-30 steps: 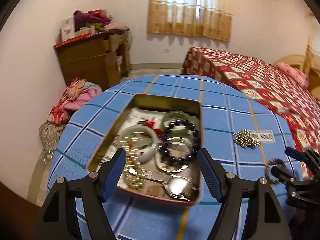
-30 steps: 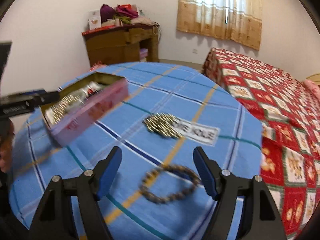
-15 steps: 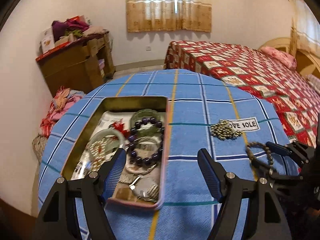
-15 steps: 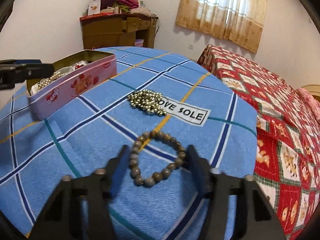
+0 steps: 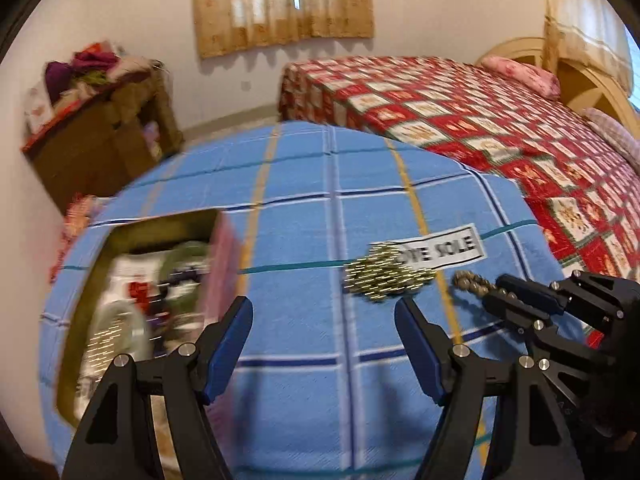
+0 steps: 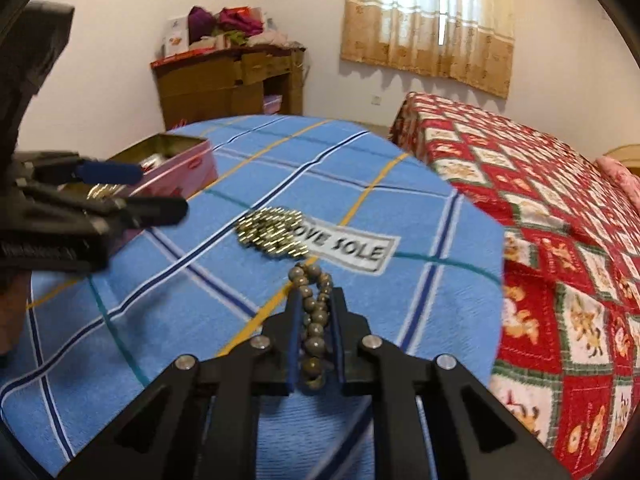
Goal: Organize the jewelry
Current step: 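Grasp the gold bead chain with the left tool while the right tool holds the bracelet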
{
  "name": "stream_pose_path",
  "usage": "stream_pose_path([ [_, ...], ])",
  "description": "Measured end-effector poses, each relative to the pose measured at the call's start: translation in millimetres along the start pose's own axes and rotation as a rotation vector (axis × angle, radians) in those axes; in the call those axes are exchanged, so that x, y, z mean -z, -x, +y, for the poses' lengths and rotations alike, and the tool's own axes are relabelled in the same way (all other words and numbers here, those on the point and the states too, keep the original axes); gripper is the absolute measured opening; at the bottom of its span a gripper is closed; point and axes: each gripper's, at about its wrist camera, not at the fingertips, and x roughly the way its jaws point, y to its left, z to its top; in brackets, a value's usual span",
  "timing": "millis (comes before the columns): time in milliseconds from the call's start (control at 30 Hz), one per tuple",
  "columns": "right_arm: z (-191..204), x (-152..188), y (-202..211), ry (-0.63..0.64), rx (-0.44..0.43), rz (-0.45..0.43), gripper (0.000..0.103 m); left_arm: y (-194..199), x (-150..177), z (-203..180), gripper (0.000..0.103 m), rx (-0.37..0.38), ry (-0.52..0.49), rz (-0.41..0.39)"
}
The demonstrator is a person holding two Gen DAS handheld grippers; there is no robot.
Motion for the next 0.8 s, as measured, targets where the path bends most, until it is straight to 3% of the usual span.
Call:
stream_pose_path([
  [100,-9.3,-2.4,-1.0,-0.025,0.011,-0.006,0.015,-19.8,-5.5,-6.3,0.071,0.023,-0.001,0.041],
  [300,-10.5,-4.5,1.1,-0.027,0.01,-0.026,0.015,-50.5,-14.0,-16.6,0.053,0.04,-0.018,0.073],
  [367,-10.3,-4.7,1.2,-0.026,0.009,-0.028,0.015,-51.6,-17.2,-20.7,0.031,0.07,-0.028,0.065],
  [400,-9.6,-4.9,1.8,-0.025,0.009,-0.032,0.015,-51.0,-17.7,-23.8,0.005,0.062,-0.044,0.063],
  [467,-8.2,-5.6,4.0,-0.019,0.003,-0.042,0.015,-47.9,-15.6,-28.2,0.005,0.055,-0.077,0.065],
  [800,4.4,-15.7,15.8,0.001,-0.021,-0.079,0.015,19.1,-7.4,9.9,0.004,0.087,0.037,-0.052],
])
